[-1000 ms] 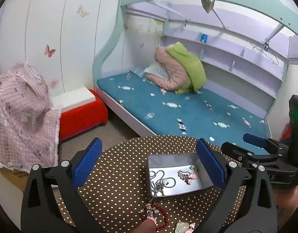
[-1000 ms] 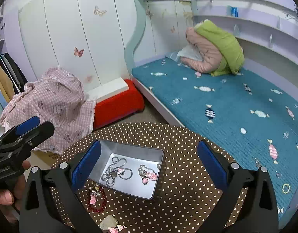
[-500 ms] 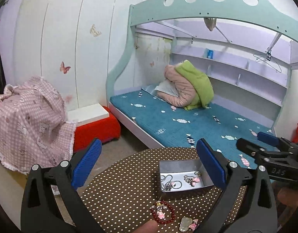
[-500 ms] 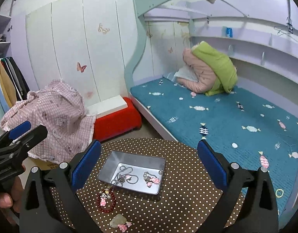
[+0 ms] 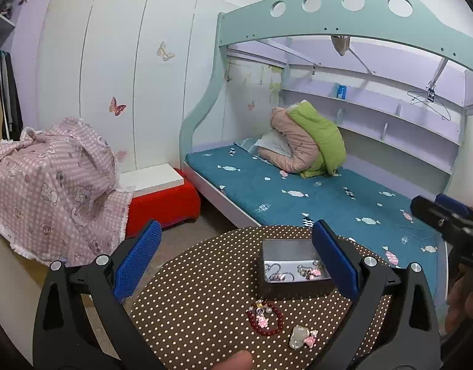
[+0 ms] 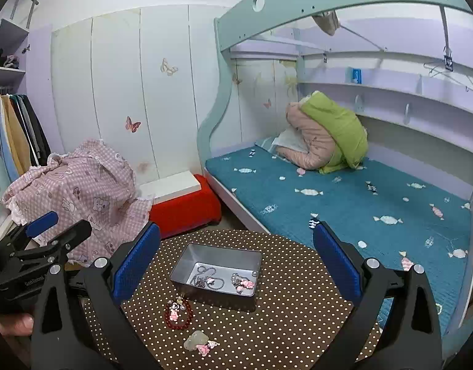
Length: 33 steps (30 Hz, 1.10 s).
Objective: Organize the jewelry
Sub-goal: 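Withdraw both open tools from the grey box, then grasp the other pink bunny charm with the right tool while the left tool grasps the pale jade pendant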
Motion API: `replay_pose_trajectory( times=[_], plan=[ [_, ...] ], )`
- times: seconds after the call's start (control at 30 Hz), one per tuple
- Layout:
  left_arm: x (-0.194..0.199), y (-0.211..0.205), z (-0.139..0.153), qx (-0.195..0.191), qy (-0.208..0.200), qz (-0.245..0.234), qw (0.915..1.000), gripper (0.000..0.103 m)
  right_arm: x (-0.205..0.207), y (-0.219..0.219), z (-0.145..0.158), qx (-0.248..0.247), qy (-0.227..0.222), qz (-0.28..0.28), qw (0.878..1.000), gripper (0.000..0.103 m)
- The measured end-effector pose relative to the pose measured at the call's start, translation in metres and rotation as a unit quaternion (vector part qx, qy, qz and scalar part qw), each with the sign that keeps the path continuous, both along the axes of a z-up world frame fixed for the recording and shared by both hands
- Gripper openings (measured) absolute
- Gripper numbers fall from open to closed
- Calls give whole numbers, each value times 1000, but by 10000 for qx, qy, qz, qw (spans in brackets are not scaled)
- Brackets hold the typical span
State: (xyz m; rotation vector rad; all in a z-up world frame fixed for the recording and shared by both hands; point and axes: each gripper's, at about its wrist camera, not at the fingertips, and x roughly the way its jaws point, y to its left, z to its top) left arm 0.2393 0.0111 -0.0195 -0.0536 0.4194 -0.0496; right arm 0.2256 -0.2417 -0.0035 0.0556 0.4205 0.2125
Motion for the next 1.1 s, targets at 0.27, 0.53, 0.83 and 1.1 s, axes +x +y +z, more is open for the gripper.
replay_pose_trajectory(
  times=[0.27,0.53,0.83,1.1],
  plan=[
    [-19,6,-14,85,88,139,9998,98,-23,-5,-7,11,-81,-74,9999,96],
    [-29,11,-41,69,354,137,9993,98,-27,-1,-49,-195,418,65,9989,96],
    [-24,11,-82,86,869,155,9961,98,-10,26,-141,-748,1609,543,9826,95],
    [-19,11,-111,126,1219,172,9923,98,7,39,-186,-938,2161,817,9684,79]
  ],
)
